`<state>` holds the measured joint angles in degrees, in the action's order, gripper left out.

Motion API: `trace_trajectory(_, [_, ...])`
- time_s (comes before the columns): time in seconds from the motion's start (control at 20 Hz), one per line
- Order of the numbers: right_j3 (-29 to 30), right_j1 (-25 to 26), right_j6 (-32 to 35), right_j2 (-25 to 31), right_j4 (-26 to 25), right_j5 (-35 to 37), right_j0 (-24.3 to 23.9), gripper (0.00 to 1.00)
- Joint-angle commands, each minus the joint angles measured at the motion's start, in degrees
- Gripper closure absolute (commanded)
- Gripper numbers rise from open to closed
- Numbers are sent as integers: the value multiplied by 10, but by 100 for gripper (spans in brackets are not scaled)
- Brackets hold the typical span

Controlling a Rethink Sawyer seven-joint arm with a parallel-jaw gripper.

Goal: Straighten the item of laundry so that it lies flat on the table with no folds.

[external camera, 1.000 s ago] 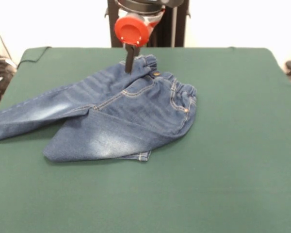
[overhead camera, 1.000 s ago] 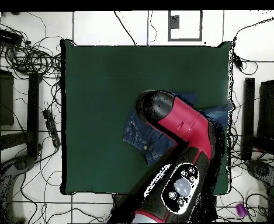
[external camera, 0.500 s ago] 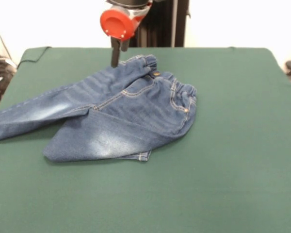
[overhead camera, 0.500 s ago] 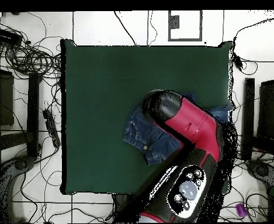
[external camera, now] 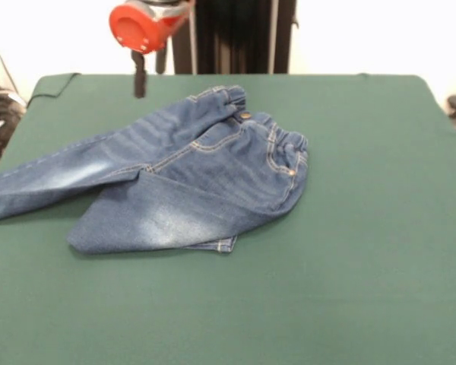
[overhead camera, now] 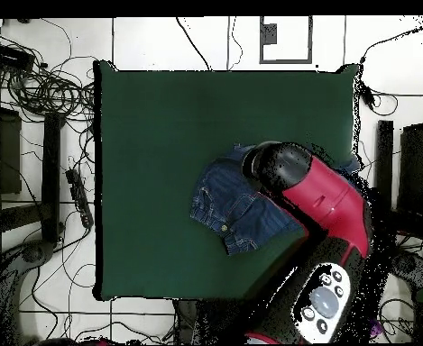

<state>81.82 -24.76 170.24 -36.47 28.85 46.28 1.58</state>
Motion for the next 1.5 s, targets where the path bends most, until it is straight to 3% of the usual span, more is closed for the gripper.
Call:
trace_trajectory(0.05, [70,-38,-116,107,-64,-81,-37,0])
trace_trajectory(0.5, [112,-64,-141,209,-180,-267,-104,0])
trace_trajectory(0.7, [137,-72,-109,261,-230,-333,-133,0])
trace_trajectory(1.5, [187,-81,-18,427,-261,-381,-225,0])
